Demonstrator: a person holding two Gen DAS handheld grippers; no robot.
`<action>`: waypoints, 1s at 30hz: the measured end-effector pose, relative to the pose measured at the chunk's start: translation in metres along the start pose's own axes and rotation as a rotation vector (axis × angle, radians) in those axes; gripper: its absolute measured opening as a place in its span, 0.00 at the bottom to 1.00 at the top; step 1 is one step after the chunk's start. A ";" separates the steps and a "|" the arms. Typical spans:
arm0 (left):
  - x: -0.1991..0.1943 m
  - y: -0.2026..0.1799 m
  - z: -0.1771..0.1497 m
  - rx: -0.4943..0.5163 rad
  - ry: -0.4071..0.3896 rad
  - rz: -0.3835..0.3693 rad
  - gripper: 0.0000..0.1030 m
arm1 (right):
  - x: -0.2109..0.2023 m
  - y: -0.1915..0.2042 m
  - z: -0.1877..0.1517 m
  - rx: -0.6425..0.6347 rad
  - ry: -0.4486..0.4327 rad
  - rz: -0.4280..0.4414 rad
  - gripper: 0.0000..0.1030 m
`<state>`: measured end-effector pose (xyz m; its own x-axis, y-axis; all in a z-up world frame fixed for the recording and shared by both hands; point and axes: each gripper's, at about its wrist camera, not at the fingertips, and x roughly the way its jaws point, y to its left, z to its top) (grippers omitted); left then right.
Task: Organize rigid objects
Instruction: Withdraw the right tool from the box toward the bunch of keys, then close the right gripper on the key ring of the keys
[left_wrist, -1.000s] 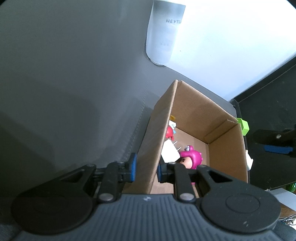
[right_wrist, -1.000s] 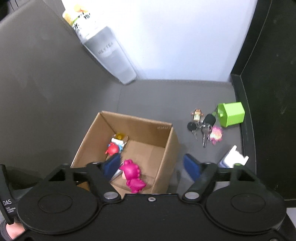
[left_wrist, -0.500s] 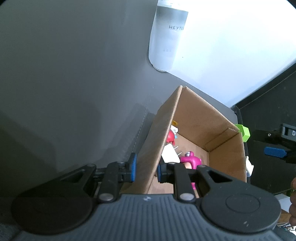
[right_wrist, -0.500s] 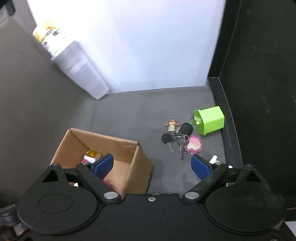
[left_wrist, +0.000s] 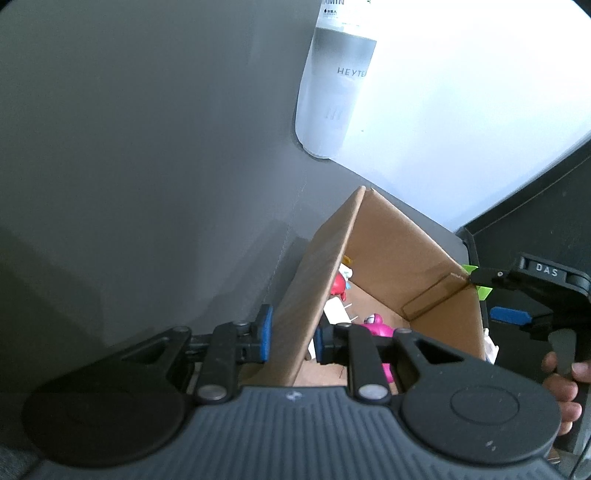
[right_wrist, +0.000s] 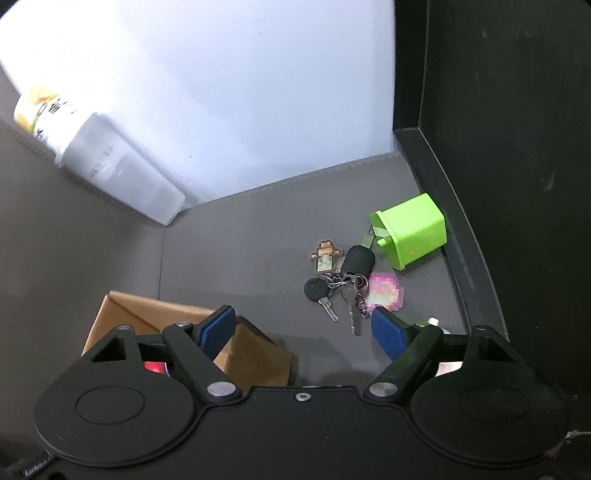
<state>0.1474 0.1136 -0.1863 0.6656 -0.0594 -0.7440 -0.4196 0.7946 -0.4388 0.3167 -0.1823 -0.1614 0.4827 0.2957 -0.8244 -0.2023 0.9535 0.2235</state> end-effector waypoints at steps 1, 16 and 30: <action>-0.001 0.001 0.000 -0.001 0.000 -0.003 0.20 | 0.001 -0.001 0.001 0.013 -0.005 0.012 0.76; -0.010 0.009 -0.006 0.005 0.023 0.014 0.19 | 0.037 -0.013 0.017 0.084 0.029 -0.085 0.66; 0.002 0.002 -0.003 0.006 0.040 0.011 0.19 | 0.086 0.000 0.027 0.016 0.132 -0.219 0.57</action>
<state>0.1461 0.1136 -0.1901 0.6356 -0.0752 -0.7683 -0.4228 0.7988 -0.4279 0.3812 -0.1552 -0.2186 0.3975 0.0724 -0.9147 -0.0909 0.9951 0.0393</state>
